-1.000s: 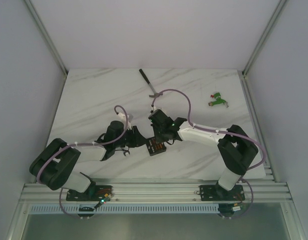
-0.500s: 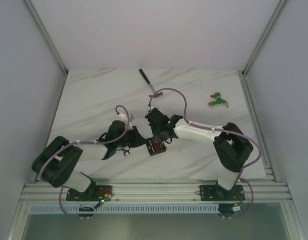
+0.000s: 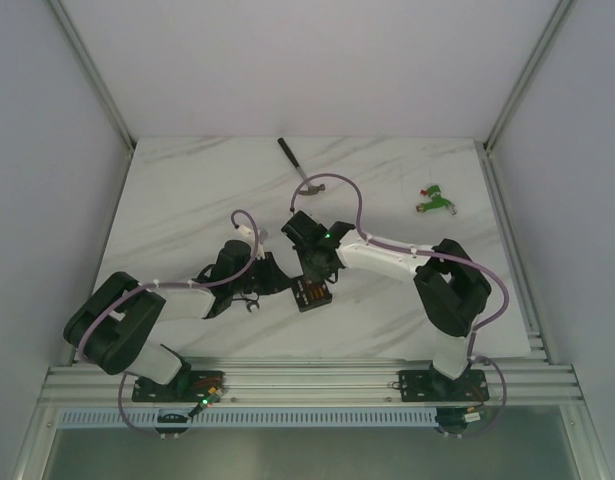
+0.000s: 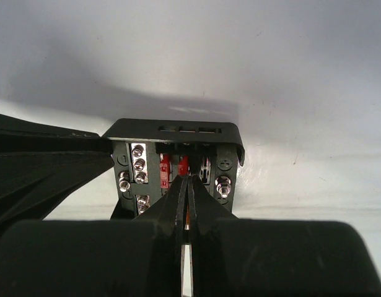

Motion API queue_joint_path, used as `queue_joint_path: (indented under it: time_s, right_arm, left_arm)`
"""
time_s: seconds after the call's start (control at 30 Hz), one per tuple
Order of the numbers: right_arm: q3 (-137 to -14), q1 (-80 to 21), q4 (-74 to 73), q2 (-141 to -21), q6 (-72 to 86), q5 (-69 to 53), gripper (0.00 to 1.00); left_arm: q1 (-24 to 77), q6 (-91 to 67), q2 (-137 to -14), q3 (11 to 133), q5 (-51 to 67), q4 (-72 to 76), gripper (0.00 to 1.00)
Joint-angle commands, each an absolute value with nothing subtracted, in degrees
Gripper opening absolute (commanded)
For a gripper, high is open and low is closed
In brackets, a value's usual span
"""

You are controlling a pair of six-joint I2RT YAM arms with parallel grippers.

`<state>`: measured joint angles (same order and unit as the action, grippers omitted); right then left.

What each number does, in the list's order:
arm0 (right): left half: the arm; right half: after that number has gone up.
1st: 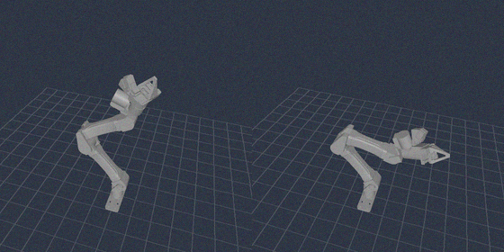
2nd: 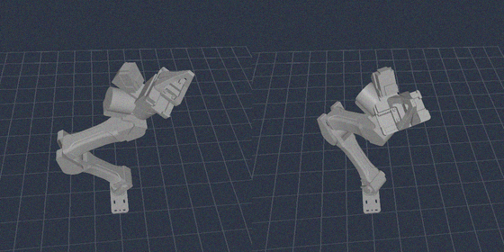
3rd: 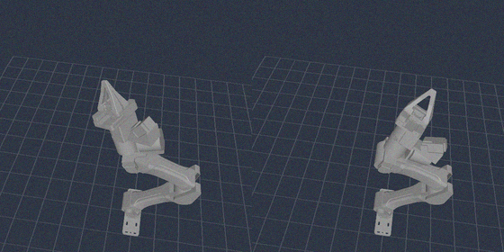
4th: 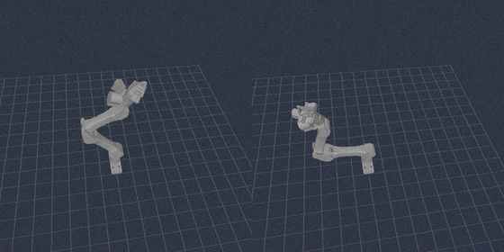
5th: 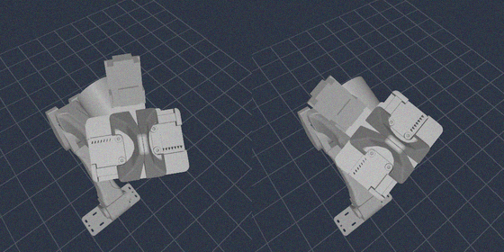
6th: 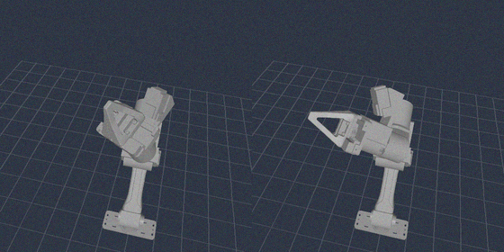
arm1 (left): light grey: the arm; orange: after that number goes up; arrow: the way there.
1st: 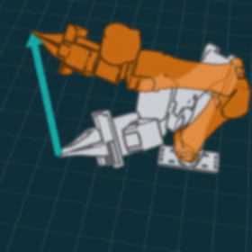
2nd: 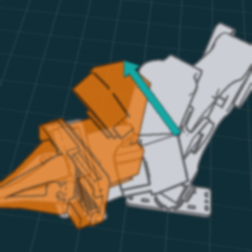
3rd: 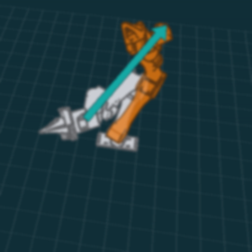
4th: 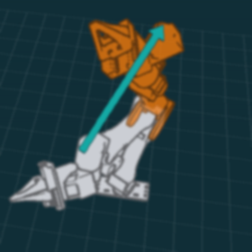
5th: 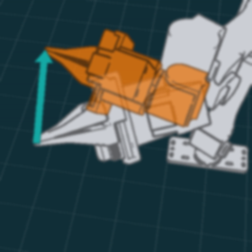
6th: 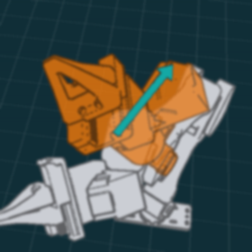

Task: Snap on the fuse box
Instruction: Install the fuse at the fuse box base.

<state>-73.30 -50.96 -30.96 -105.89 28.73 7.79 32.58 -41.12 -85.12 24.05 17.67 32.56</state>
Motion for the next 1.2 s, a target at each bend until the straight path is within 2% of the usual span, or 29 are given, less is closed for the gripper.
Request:
queue_joint_path:
  time_s: [0.0, 0.3, 0.57, 0.63, 0.77, 0.9, 1.17]
  right_arm:
    - [-68.55, -49.83, -35.36, -121.28, 26.93, 13.84, 0.00]
    - [-69.56, -49.72, -35.91, -126.10, 25.87, 13.83, 0.00]
    - [-70.66, -51.36, -30.02, -108.51, 24.12, 11.01, 0.00]
    - [-71.37, -51.45, -29.08, -104.14, 23.80, 11.03, 0.04]
    - [-71.75, -51.44, -27.45, -97.24, 22.77, 11.25, 0.18]
    - [-71.07, -49.44, -27.40, -92.96, 21.78, 13.64, 0.27]
    - [-67.36, -34.91, -24.26, -89.31, 18.10, 17.32, 0.49]
  left_arm:
    - [32.97, -40.60, -86.90, 25.27, 16.30, 31.55, 0.24]
    - [33.00, -40.53, -87.01, 25.27, 16.14, 31.47, 0.23]
    - [32.95, -40.47, -84.48, 25.28, 15.85, 30.99, 0.26]
    - [32.96, -40.20, -82.97, 25.35, 15.48, 30.46, 0.29]
    - [32.96, -38.90, -78.23, 25.71, 13.47, 28.36, 0.37]
    - [32.95, -36.99, -73.56, 26.02, 9.54, 24.71, 0.52]
    - [32.78, -32.48, -65.91, 24.72, 0.11, 19.31, 0.80]
